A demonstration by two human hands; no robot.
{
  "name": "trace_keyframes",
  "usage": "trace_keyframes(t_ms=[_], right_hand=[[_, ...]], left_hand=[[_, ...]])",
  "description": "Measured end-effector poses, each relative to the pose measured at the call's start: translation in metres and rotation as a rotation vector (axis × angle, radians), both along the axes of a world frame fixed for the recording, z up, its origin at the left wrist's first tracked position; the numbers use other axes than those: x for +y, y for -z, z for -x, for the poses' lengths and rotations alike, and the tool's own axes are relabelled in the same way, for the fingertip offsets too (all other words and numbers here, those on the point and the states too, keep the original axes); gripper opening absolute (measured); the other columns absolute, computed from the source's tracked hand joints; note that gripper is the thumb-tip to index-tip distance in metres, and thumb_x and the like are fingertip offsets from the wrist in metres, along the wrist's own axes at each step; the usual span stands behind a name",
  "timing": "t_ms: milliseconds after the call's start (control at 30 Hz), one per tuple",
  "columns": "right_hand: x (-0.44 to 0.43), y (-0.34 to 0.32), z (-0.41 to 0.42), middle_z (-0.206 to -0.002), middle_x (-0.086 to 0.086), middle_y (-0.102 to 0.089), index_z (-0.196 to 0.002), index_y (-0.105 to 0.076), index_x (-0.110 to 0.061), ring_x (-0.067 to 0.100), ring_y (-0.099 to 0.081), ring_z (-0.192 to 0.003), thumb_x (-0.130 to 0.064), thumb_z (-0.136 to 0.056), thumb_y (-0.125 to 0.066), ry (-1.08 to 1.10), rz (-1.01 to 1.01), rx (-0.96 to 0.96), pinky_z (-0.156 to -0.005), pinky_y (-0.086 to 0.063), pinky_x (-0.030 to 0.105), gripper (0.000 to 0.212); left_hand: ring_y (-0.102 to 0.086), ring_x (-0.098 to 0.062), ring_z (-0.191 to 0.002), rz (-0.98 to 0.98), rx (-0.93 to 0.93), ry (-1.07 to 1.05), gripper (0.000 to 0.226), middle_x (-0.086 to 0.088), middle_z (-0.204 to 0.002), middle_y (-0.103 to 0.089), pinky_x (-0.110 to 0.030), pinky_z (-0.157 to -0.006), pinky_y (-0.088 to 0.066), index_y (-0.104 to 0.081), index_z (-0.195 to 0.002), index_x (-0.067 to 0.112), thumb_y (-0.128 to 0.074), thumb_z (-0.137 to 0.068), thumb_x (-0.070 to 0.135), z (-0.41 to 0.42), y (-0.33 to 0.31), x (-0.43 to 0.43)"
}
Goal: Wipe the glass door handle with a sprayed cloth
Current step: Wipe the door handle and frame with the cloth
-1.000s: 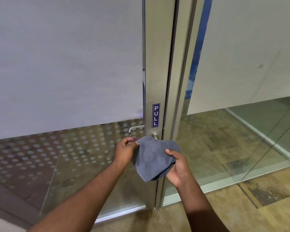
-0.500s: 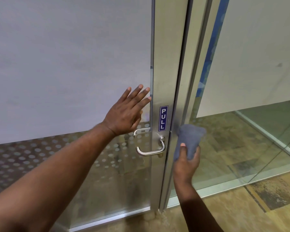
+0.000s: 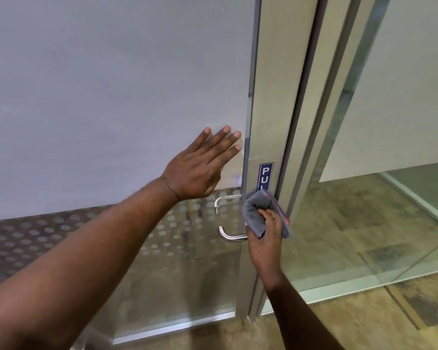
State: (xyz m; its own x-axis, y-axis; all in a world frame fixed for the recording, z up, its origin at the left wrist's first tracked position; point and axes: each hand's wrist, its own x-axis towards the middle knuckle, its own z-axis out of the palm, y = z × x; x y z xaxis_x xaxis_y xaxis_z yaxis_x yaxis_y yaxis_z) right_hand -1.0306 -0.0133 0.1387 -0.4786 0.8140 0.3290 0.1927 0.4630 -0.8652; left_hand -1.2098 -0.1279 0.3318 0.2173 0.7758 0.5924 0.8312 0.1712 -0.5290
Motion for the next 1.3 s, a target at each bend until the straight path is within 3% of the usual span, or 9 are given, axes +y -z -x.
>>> trace_keyframes(t_ms=[233, 367, 533, 667, 833, 1033, 1133, 1200, 1300], right_hand=[[0.003, 0.004, 0.006, -0.130, -0.013, -0.056, -0.124, -0.062, -0.037, 0.012, -0.061, -0.120, -0.028, -0.098, -0.065, 0.036, 0.312, 0.277, -0.098, -0.056, 0.041, 0.028], [-0.001, -0.013, 0.009, -0.107, -0.013, -0.075, -0.123, -0.067, -0.002, 0.003, -0.069, -0.105, 0.002, -0.100, -0.052, 0.013, 0.587, 0.593, -0.085, -0.053, 0.017, 0.027], [-0.003, -0.026, 0.005, -0.074, 0.000, -0.078, -0.075, -0.081, -0.016, 0.012, -0.075, -0.076, -0.007, -0.100, -0.049, 0.011, 0.818, 0.680, -0.077, -0.055, 0.028, 0.041], [-0.003, -0.033, -0.002, -0.053, -0.003, -0.071, -0.050, -0.077, -0.021, 0.006, -0.070, -0.057, -0.007, -0.104, -0.038, -0.042, 0.800, 0.630, -0.066, -0.055, 0.021, 0.069], [0.006, -0.009, 0.003, -0.103, 0.011, -0.072, -0.112, -0.070, -0.005, 0.019, -0.067, -0.097, -0.007, -0.100, -0.052, 0.028, 0.723, 0.524, -0.083, -0.055, 0.031, 0.022], [-0.003, -0.002, -0.012, -0.110, -0.009, -0.061, -0.112, -0.069, -0.019, 0.010, -0.071, -0.086, -0.004, -0.097, -0.064, -0.007, 0.333, 0.305, -0.061, -0.062, 0.026, 0.022], [0.005, 0.000, -0.005, -0.108, -0.005, -0.072, -0.109, -0.072, -0.012, 0.020, -0.071, -0.104, 0.009, -0.095, -0.057, 0.022, 0.453, 0.393, -0.083, -0.058, 0.020, 0.029], [0.005, -0.002, -0.004, -0.104, -0.010, -0.078, -0.109, -0.074, -0.009, 0.013, -0.071, -0.106, 0.013, -0.096, -0.049, -0.004, 0.506, 0.463, -0.091, -0.052, 0.015, 0.036], [0.006, 0.002, -0.009, -0.092, -0.005, -0.077, -0.108, -0.069, 0.000, 0.015, -0.072, -0.093, 0.001, -0.103, -0.044, -0.027, 0.677, 0.501, -0.083, -0.054, 0.021, 0.026]], left_hand=[[-0.022, -0.034, -0.155, 0.013, 0.022, -0.014, 0.065, -0.018, -0.165, -0.028, -0.050, -0.128, -0.010, -0.037, -0.156, 0.004, -0.053, -0.094, 0.016, 0.000, 0.000, 0.001], [-0.021, -0.034, -0.155, 0.025, 0.025, -0.025, 0.064, -0.018, -0.165, -0.028, -0.050, -0.128, -0.009, -0.036, -0.156, 0.004, -0.051, -0.095, 0.017, 0.001, 0.000, 0.001], [-0.020, -0.034, -0.156, 0.023, 0.027, -0.032, 0.064, -0.018, -0.166, -0.027, -0.049, -0.128, -0.005, -0.035, -0.157, 0.004, -0.050, -0.095, 0.017, 0.001, 0.000, 0.001], [-0.020, -0.034, -0.156, 0.022, 0.024, -0.030, 0.064, -0.018, -0.165, -0.026, -0.049, -0.128, -0.006, -0.035, -0.157, 0.005, -0.049, -0.095, 0.018, 0.001, 0.000, 0.001], [-0.019, -0.034, -0.156, 0.033, 0.019, -0.040, 0.064, -0.018, -0.166, -0.025, -0.050, -0.128, -0.006, -0.034, -0.157, 0.005, -0.049, -0.096, 0.019, 0.001, 0.000, 0.001], [-0.020, -0.034, -0.156, 0.036, 0.022, -0.041, 0.065, -0.018, -0.166, -0.026, -0.052, -0.127, -0.009, -0.034, -0.157, 0.005, -0.049, -0.096, 0.019, 0.000, -0.001, 0.000], [-0.020, -0.034, -0.156, 0.039, 0.016, -0.040, 0.064, -0.018, -0.166, -0.025, -0.052, -0.127, -0.010, -0.034, -0.157, 0.005, -0.049, -0.096, 0.018, 0.000, -0.001, 0.000], [-0.020, -0.034, -0.156, 0.044, 0.011, -0.038, 0.064, -0.018, -0.166, -0.026, -0.052, -0.127, -0.010, -0.035, -0.157, 0.005, -0.049, -0.096, 0.018, 0.000, -0.001, 0.000], [-0.021, -0.034, -0.155, 0.041, 0.013, -0.034, 0.064, -0.018, -0.166, -0.026, -0.052, -0.127, -0.009, -0.036, -0.156, 0.004, -0.050, -0.096, 0.017, 0.000, -0.001, 0.000]])
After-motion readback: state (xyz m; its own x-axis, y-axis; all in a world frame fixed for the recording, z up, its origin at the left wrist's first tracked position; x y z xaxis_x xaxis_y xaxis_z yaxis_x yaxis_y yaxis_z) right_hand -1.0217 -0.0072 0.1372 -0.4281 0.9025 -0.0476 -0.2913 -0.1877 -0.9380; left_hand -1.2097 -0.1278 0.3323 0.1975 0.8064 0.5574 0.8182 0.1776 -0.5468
